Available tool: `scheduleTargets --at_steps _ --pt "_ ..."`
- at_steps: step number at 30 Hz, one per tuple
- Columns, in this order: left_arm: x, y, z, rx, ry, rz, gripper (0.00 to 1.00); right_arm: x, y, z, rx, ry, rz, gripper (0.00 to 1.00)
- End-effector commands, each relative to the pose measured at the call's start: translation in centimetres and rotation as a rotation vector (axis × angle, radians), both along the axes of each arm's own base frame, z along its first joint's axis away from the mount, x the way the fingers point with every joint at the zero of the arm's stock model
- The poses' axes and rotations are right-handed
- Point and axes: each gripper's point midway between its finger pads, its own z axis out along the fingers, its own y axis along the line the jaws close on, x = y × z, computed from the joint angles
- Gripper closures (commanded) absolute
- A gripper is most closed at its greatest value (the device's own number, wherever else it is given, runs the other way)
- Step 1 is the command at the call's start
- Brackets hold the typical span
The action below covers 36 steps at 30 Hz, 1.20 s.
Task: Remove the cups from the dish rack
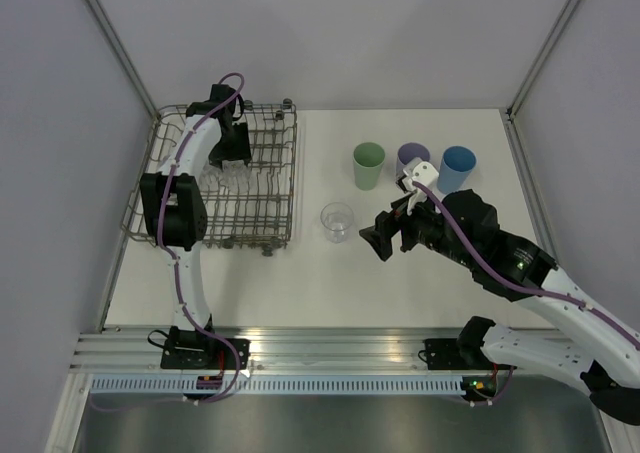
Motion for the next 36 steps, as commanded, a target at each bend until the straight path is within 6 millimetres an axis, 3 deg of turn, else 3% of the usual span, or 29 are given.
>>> scheduleTargets --at_steps 1,4,9,14,18,19,21,23,24,25,26,27,28,29,30,32,33,35,36 --pt "-0.4 0.0 1.9 -0.015 -0.01 -0.011 0.84 -0.3 -0.1 1.2 0.029 -0.03 0.005 0.02" --pt "-0.4 -0.4 3.9 -0.039 -0.05 -0.012 0.98 -0.1 -0.3 1.3 0.032 -0.036 -0.007 0.02" --pt "-0.7 -1.1 7.5 -0.084 -0.122 -0.019 0.98 0.2 -0.7 1.6 0.037 -0.051 -0.034 0.02" --pt "-1.8 -2.3 12.3 -0.156 -0.22 -0.041 0.98 1.1 -1.2 1.8 0.058 -0.053 -0.108 0.02" --pt "-2.9 -4.0 16.3 -0.258 -0.309 -0.086 0.98 3.1 -2.6 1.5 0.082 -0.024 -0.285 0.02" --pt "-3.2 -4.6 17.1 -0.28 -0.332 -0.105 0.98 3.9 -3.8 1.3 0.069 -0.025 -0.378 0.02" --pt "-4.5 -5.6 19.5 -0.329 -0.397 -0.133 0.98 4.5 -4.0 1.1 0.087 -0.003 -0.433 0.02" --pt "-5.3 -7.2 21.2 -0.413 -0.448 -0.181 0.98 4.6 -3.3 1.4 0.117 0.009 -0.415 0.02" --pt "-6.6 -8.4 23.3 -0.474 -0.49 -0.231 0.98 4.5 -2.6 1.6 0.144 0.022 -0.39 0.02" --pt "-6.8 -9.0 24.6 -0.507 -0.536 -0.26 0.98 4.3 -1.7 2.1 0.18 0.03 -0.341 0.02" --pt "-7.5 -9.5 24.5 -0.546 -0.531 -0.265 0.98 4.2 -1.2 2.1 0.195 0.039 -0.317 0.02" --pt "-8.9 -10.0 26.5 -0.583 -0.575 -0.301 0.98 4.2 -0.9 2.3 0.219 0.052 -0.31 0.02" --pt "-9.1 -10.3 27.6 -0.605 -0.621 -0.322 0.98 4.6 -0.8 2.8 0.247 0.051 -0.309 0.02" --pt "-9.8 -10.7 27.2 -0.638 -0.611 -0.317 0.98 4.0 0.2 2.9 0.273 0.074 -0.236 0.03" --pt "-11.3 -11.3 28.9 -0.679 -0.651 -0.361 0.98 3.9 0.7 3.1 0.299 0.084 -0.201 0.03" --pt "-12.4 -12.1 29.6 -0.747 -0.687 -0.392 0.98 4.1 1.3 4.0 0.386 0.115 -0.138 0.05" --pt "-14.3 -12.7 31.0 -0.794 -0.709 -0.443 0.98 2.9 2.7 5.2 0.438 0.128 -0.004 0.05" --pt "-15.3 -13.3 31.4 -0.861 -0.725 -0.463 0.98 3.3 2.7 5.5 0.513 0.178 0.032 0.06" --pt "-16.4 -13.8 31.9 -0.901 -0.725 -0.499 0.98 2.2 3.6 6.7 0.551 0.177 0.146 0.06"
